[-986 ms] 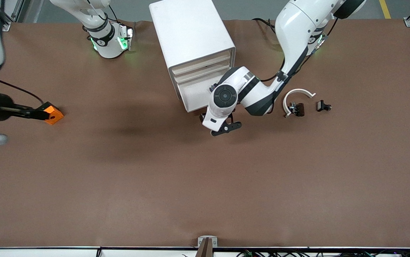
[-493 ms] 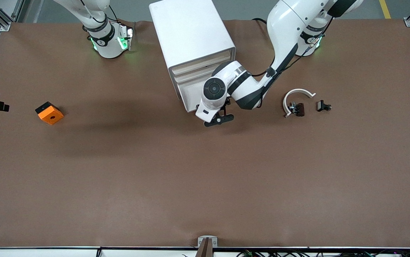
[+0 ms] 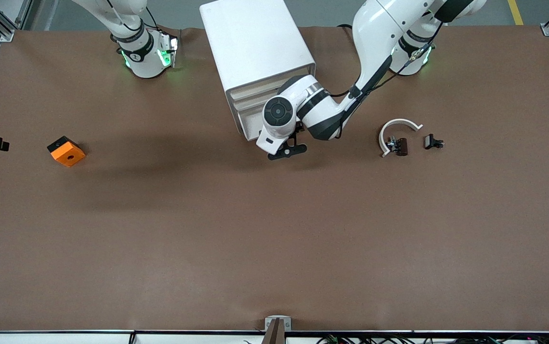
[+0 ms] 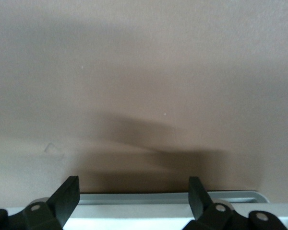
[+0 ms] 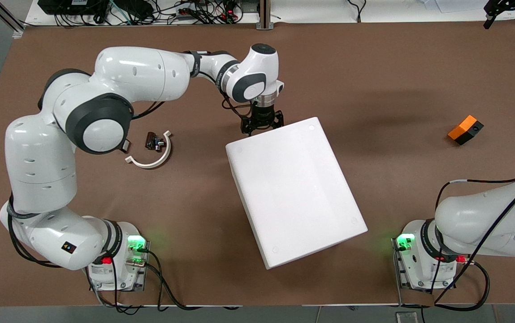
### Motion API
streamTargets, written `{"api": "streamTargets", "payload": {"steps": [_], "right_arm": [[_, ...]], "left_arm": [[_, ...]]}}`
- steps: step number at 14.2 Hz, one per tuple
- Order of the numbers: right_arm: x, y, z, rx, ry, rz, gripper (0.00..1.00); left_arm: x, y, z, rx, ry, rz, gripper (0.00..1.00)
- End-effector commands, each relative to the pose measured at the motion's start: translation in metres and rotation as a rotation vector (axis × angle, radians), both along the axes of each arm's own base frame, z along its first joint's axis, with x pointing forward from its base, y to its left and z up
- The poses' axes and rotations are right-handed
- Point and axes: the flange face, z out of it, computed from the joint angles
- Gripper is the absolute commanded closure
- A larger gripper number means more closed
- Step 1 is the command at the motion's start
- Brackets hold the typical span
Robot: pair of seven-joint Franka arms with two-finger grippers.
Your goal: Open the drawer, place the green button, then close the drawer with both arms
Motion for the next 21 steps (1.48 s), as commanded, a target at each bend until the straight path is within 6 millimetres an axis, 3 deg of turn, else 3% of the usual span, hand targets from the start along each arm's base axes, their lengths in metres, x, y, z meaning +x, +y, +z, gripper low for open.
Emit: {"api": "streamTargets", "payload": {"steps": [1, 3, 7, 9, 11, 16, 21], "right_arm": [[-0.006, -0.003, 0.008, -0.022, -0.004, 0.007, 0.00], [-0.006, -0.007, 0.023, -0.022, -0.037, -0.003, 0.00], [-0.012, 0.010, 0.040, 0.007, -0.027, 0.006, 0.00], [-0.028, 0.019, 0.075, 0.074, -0.098, -0.001, 0.00], [-0.039, 0.029, 0.095, 0.093, -0.133, 0.012, 0.00], [-0.048, 0.053, 0.120, 0.071, -0.179, 0.056, 0.00], [-0.057, 0.059, 0.124, 0.076, -0.165, 0.066, 0.00]], "left_arm": [[-0.010, 0.000, 0.002, 0.024, 0.015, 0.004, 0.00], [-0.019, -0.005, -0.003, 0.019, 0.046, 0.009, 0.00], [-0.028, -0.012, -0.003, -0.009, 0.103, 0.043, 0.00], [-0.029, -0.012, -0.007, -0.018, 0.135, 0.067, 0.00], [-0.028, -0.011, -0.009, -0.029, 0.165, 0.095, 0.00], [-0.022, -0.006, -0.018, -0.064, 0.259, 0.182, 0.00], [-0.022, -0.003, -0.031, -0.075, 0.340, 0.257, 0.00]]}}
